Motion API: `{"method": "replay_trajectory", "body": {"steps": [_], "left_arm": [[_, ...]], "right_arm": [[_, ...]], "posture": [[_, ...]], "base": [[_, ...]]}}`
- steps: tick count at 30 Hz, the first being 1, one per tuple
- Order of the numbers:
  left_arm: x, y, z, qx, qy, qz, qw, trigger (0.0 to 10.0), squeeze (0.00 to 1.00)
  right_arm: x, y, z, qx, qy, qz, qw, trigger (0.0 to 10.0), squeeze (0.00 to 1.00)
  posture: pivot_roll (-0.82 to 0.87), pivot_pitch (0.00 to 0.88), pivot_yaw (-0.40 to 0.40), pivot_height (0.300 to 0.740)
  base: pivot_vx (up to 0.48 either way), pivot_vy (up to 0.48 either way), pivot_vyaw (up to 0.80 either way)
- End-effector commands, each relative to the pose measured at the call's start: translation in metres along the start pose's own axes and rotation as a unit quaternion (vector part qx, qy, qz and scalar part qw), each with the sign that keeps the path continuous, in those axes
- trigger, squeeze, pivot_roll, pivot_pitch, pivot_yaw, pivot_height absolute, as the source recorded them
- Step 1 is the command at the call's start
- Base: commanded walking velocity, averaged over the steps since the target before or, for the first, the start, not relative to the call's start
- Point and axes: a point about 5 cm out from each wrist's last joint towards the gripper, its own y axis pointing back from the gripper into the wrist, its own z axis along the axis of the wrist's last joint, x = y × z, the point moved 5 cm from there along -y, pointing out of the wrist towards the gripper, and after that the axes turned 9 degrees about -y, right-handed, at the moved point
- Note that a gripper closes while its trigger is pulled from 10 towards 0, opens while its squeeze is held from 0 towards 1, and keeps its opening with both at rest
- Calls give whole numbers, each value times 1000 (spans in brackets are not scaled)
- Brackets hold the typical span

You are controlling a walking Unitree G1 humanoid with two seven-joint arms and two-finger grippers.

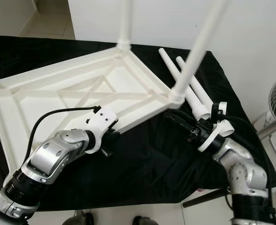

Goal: Building children table

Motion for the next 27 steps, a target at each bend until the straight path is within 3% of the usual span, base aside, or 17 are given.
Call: {"method": "replay_trajectory", "body": {"steps": [1,9,11,14,16,21,22,25,26,27], "left_arm": [[19,4,-1,0,26,72,997,0,0],[21,0,6,-20,58,101,993,0,0],[24,-4,15,-37,70,117,990,0,0],[24,-4,15,-37,70,117,990,0,0],[28,-11,27,-60,83,131,986,0,0],[32,-18,40,-81,92,141,982,0,0],[35,-20,48,-96,102,149,979,2745,0],[37,-22,54,-105,107,153,977,2706,0],[38,-23,61,-118,113,155,974,10000,0],[37,-24,70,-135,112,153,973,10000,0]], "right_arm": [[3,-4,0,-20,18,-26,999,10000,0],[3,-15,5,-82,56,-121,988,10000,0],[4,-21,7,-106,70,-157,979,10000,0],[4,-21,7,-106,70,-157,979,10000,0],[1,-27,14,-148,78,-208,964,10000,0],[-2,-34,19,-171,95,-247,949,10000,0],[-5,-36,20,-179,104,-270,940,10000,0],[-6,-37,21,-183,111,-285,934,10000,0],[-9,-37,20,-187,110,-303,928,10000,0],[-11,-37,19,-189,113,-316,923,10000,0]], "posture": [[18,142,-46,740],[14,148,-56,740],[16,151,-57,740],[16,151,-57,740],[10,152,-52,740],[3,153,-51,740],[3,153,-51,740],[2,152,-51,740],[0,152,-51,740],[0,152,-51,740]], "base": [[0,0,0],[0,0,0],[0,0,0],[0,0,0],[0,0,0],[0,0,0],[0,0,0],[0,0,0],[0,0,0],[0,0,0]]}}
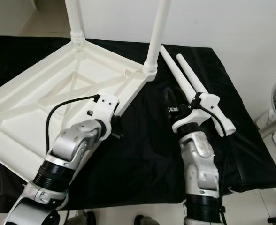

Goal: Building children table

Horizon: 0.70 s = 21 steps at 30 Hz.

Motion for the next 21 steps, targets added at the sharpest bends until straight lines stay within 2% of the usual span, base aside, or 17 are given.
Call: {"method": "replay_trajectory", "body": {"steps": [1,4,5,6,7,8,9,10,13,17,18,19,20,21], "left_arm": [[-7,6,50,-124,3,-3,992,10000,0],[-13,7,55,-134,9,-19,991,10000,0],[-19,10,60,-150,11,-35,988,10000,0],[-25,11,64,-163,18,-47,985,10000,310],[-25,11,64,-163,18,-47,985,10000,310],[-28,13,68,-176,28,-56,982,10000,941],[-28,13,68,-176,28,-56,982,10000,941],[-32,16,74,-196,32,-66,978,10000,1000],[-35,21,80,-216,38,-80,972,10000,1000],[-37,34,96,-267,12,-97,959,10000,1000],[-36,36,98,-270,8,-97,958,10000,306],[-36,36,98,-270,8,-97,958,10000,306],[-35,36,98,-270,3,-97,958,10000,0],[-35,36,98,-270,3,-97,958,10000,0]], "right_arm": [[-8,1,-4,-1,8,-34,999,10000,0],[-9,1,-5,-2,10,-43,999,10000,0],[-10,1,-5,-3,9,-48,999,10000,0],[-11,1,-5,-7,18,-56,998,10000,0],[-11,1,-5,-7,18,-56,998,10000,0],[-12,2,-4,-11,22,-62,998,10000,361],[-12,2,-4,-11,22,-62,998,10000,361],[-14,2,-2,-20,30,-70,997,10000,1000],[-15,2,1,-30,35,-77,996,10000,1000],[-15,2,3,-35,49,-86,994,10000,1000],[-14,2,2,-34,53,-84,994,10000,714],[-14,2,2,-34,53,-84,994,10000,714],[-13,3,2,-34,57,-83,994,10000,192],[-13,3,2,-34,57,-83,994,10000,192]], "posture": [[-3,152,-51,740],[-3,152,-51,740],[-1,151,-50,740],[-1,151,-50,740],[-1,151,-50,740],[1,147,-51,740],[1,147,-51,740],[0,145,-49,740],[-1,145,-49,740],[4,139,-51,740],[4,139,-51,740],[4,139,-51,740],[4,139,-51,740],[4,139,-51,740]], "base": [[0,0,0],[0,0,0],[0,0,0],[0,0,0],[0,0,0],[0,0,0],[0,0,0],[0,0,0],[0,0,0],[0,0,0],[0,0,0],[0,0,0],[0,0,0],[0,0,0]]}}
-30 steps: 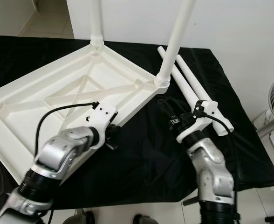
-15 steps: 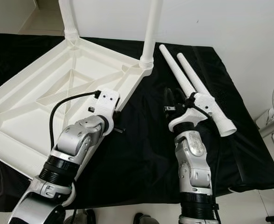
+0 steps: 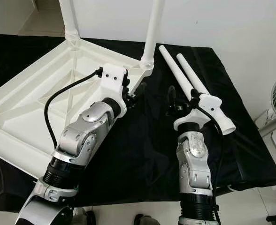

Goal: Building children table

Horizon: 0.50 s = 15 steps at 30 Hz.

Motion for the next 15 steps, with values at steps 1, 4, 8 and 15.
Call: {"method": "replay_trajectory", "body": {"steps": [1,4,8,15], "left_arm": [[-10,5,3,-13,-36,-70,997,10000,0],[0,9,0,-10,-63,-60,996,10000,0],[12,19,-9,4,-91,-52,995,10000,0],[40,37,-17,0,-110,17,994,10000,0]], "right_arm": [[2,4,-2,2,8,7,1000,10000,0],[5,8,0,0,19,12,1000,10000,0],[6,16,0,-1,23,14,1000,10000,0],[8,27,0,3,31,15,999,10000,0]], "posture": [[8,134,-48,740],[12,130,-46,740],[14,127,-44,740],[11,119,-41,740]], "base": [[0,0,0],[0,0,0],[0,0,0],[0,0,0]]}}
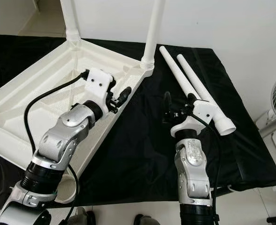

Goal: Building children table

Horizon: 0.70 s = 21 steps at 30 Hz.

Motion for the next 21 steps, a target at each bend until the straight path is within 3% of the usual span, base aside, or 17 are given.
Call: {"method": "replay_trajectory", "body": {"steps": [1,10,21], "left_arm": [[9,8,-3,-6,-11,30,999,10000,0],[19,21,-14,2,-38,42,998,10000,0],[31,48,-38,38,-68,-11,997,10000,0]], "right_arm": [[-1,6,0,0,4,-3,1000,10000,0],[-4,10,-2,6,2,-11,1000,10000,0],[-5,14,-5,14,3,-11,1000,10000,0]], "posture": [[11,119,-41,740],[17,114,-40,740],[28,117,-40,740]], "base": [[0,0,0],[0,0,0],[0,0,0]]}}
